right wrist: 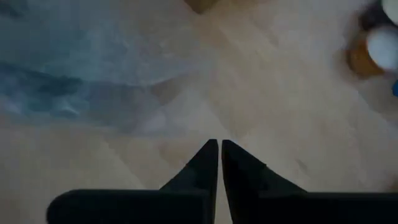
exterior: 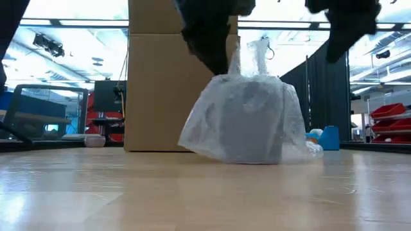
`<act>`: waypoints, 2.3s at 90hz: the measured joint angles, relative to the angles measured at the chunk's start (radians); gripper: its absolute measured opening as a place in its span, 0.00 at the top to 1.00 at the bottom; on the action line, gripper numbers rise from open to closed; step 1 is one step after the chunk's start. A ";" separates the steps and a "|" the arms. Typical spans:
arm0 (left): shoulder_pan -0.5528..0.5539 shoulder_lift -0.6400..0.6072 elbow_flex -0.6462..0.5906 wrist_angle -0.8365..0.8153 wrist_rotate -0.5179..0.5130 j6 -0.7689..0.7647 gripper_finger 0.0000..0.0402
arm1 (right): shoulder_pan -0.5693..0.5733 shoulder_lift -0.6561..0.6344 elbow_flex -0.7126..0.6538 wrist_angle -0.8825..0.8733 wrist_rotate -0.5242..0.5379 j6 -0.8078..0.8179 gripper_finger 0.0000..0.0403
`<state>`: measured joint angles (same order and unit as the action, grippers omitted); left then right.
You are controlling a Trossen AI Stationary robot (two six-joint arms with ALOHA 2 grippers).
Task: Wrap mug
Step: Wrap the blue mug with bubble wrap
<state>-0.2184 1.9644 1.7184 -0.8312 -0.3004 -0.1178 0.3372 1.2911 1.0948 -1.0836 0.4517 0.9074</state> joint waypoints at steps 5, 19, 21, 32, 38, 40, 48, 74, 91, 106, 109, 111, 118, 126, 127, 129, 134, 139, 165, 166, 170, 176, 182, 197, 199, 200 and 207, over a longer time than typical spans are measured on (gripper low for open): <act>0.001 0.000 0.000 0.033 0.000 0.036 0.94 | -0.023 0.000 -0.036 0.045 -0.008 -0.122 1.00; 0.004 0.000 0.000 0.086 -0.004 0.114 0.94 | -0.099 0.000 -0.113 0.122 -0.107 -0.400 1.00; 0.003 0.000 0.000 0.089 -0.003 0.118 0.94 | -0.110 0.000 -0.122 0.126 -0.117 -0.435 1.00; -0.006 0.000 -0.001 0.106 0.025 0.117 0.94 | -0.159 0.000 -0.148 0.139 -0.132 -0.642 1.00; -0.016 0.000 -0.006 0.119 0.047 0.115 0.94 | -0.185 0.000 -0.152 0.156 -0.131 -0.730 1.00; -0.020 0.000 -0.006 0.121 0.053 0.115 0.94 | -0.195 0.000 -0.152 0.167 -0.133 -0.757 1.00; -0.039 0.003 -0.007 0.142 0.064 0.115 0.94 | -0.228 -0.001 -0.152 0.210 -0.172 -0.858 0.99; -0.051 0.039 -0.008 0.155 0.087 0.115 0.94 | -0.304 -0.001 -0.152 0.339 -0.318 -1.164 0.74; -0.035 0.039 -0.008 0.155 0.094 0.141 0.94 | -0.340 0.000 -0.152 0.430 -0.326 -1.302 0.59; -0.022 0.039 0.006 0.123 0.093 0.142 0.94 | -0.415 0.042 -0.140 0.429 -0.411 -1.364 0.55; -0.022 0.039 0.008 0.111 0.093 0.142 0.94 | -0.430 0.058 -0.132 0.422 -0.431 -1.367 0.55; -0.023 0.039 0.008 0.101 0.094 0.142 0.94 | -0.437 0.071 -0.128 0.415 -0.440 -1.374 0.55; -0.023 0.039 0.008 0.071 0.096 0.143 0.94 | -0.451 0.122 -0.105 0.373 -0.452 -1.389 0.55; -0.023 0.039 0.008 0.039 0.095 0.142 0.94 | -0.454 0.181 -0.068 0.350 -0.453 -1.410 0.56; -0.023 0.039 0.008 0.035 0.094 0.142 0.94 | -0.454 0.188 -0.063 0.344 -0.453 -1.412 0.56; -0.023 0.039 0.008 0.029 0.093 0.142 0.94 | -0.454 0.202 -0.051 0.332 -0.454 -1.415 0.57; -0.022 0.039 0.008 0.024 0.093 0.143 0.94 | -0.453 0.226 -0.028 0.310 -0.456 -1.416 0.57; -0.018 0.039 0.006 0.020 0.091 0.145 0.94 | -0.449 0.245 -0.004 0.279 -0.462 -1.415 0.58; 0.009 0.039 0.005 0.041 0.065 0.166 0.94 | -0.368 0.259 0.050 0.165 -0.622 -1.226 0.69; 0.010 0.039 0.005 0.044 0.061 0.166 0.94 | -0.364 0.259 0.050 0.168 -0.623 -1.216 0.70; 0.016 0.039 0.005 0.053 0.054 0.163 0.94 | -0.347 0.261 0.050 0.187 -0.624 -1.175 0.74; 0.026 0.039 0.005 0.063 0.048 0.142 0.94 | -0.322 0.262 0.050 0.195 -0.620 -1.139 0.83; 0.036 0.039 0.005 0.052 0.048 0.112 0.94 | -0.298 0.256 0.050 0.191 -0.604 -1.089 0.94; 0.052 0.039 -0.003 0.024 0.075 0.056 0.94 | -0.240 0.245 0.050 0.158 -0.601 -0.918 0.99; 0.053 0.039 -0.005 0.023 0.084 0.055 0.94 | -0.232 0.245 0.050 0.156 -0.601 -0.899 0.99; 0.054 0.039 -0.006 0.023 0.087 0.054 0.94 | -0.227 0.245 0.050 0.156 -0.601 -0.888 0.99; 0.054 0.039 -0.016 0.030 0.098 0.041 0.94 | -0.195 0.245 0.050 0.157 -0.604 -0.814 1.00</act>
<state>-0.1646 2.0033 1.7027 -0.8009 -0.2025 -0.0770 0.1425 1.5356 1.1450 -0.9267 -0.1528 0.0935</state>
